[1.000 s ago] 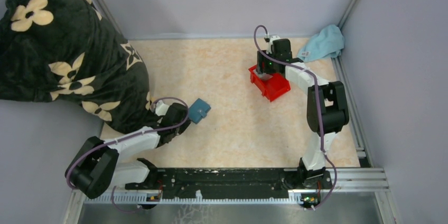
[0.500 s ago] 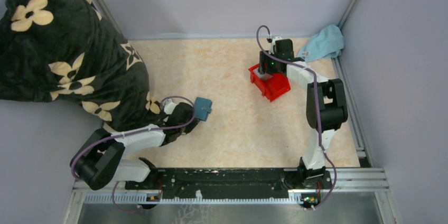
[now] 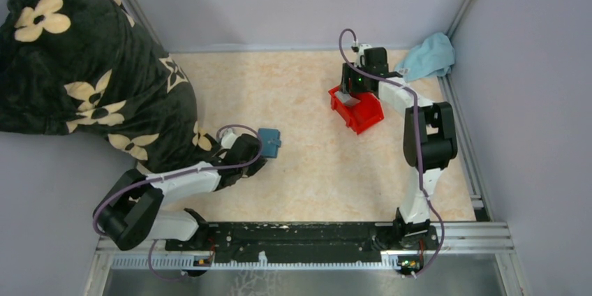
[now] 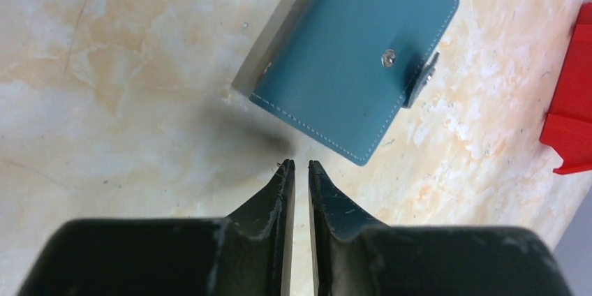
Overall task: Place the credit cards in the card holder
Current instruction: Pick up the credit card from the storage box.
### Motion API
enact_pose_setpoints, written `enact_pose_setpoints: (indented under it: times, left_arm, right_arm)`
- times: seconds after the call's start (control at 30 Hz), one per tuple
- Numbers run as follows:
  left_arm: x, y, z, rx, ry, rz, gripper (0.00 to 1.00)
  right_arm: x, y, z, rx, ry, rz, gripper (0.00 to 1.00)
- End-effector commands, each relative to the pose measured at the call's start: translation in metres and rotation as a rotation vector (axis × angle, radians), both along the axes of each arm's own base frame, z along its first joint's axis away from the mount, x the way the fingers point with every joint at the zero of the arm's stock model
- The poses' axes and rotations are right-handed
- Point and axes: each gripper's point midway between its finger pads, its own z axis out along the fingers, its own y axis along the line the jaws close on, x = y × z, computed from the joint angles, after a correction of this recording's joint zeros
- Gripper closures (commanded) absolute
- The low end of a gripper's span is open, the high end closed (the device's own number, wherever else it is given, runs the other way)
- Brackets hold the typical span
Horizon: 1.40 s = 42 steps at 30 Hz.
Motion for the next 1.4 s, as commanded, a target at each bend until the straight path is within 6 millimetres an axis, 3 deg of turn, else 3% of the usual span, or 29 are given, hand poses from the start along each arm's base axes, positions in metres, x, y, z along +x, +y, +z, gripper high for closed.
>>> enact_pose_setpoints:
  times: [0.0,0.3,0.43,0.57,0.93,1.37]
  left_arm:
    - [-0.004,0.001,0.024,0.025,-0.016,-0.030,0.80]
    - [-0.006,0.017,0.063,0.073,-0.064,-0.016,0.72]
    - [-0.003,0.025,0.073,0.100,-0.102,-0.001,0.70]
    - [-0.003,0.031,0.074,0.122,-0.114,0.016,0.70]
    - [-0.003,0.033,0.071,0.136,-0.107,0.016,0.69]
    - [-0.003,0.026,0.075,0.107,-0.112,0.000,0.69]
  right_arm:
    - [0.014,0.004,0.015,0.023,-0.045,0.018,0.44]
    - [0.007,0.003,0.001,0.019,-0.008,0.022,0.47]
    - [0.005,0.005,0.000,0.027,0.002,0.029,0.54]
    - [0.002,0.006,0.005,0.032,0.000,0.032,0.60]
    - [-0.007,0.017,0.031,0.032,-0.031,0.042,0.66]
    - [-0.016,0.026,0.054,0.019,-0.063,0.046,0.68]
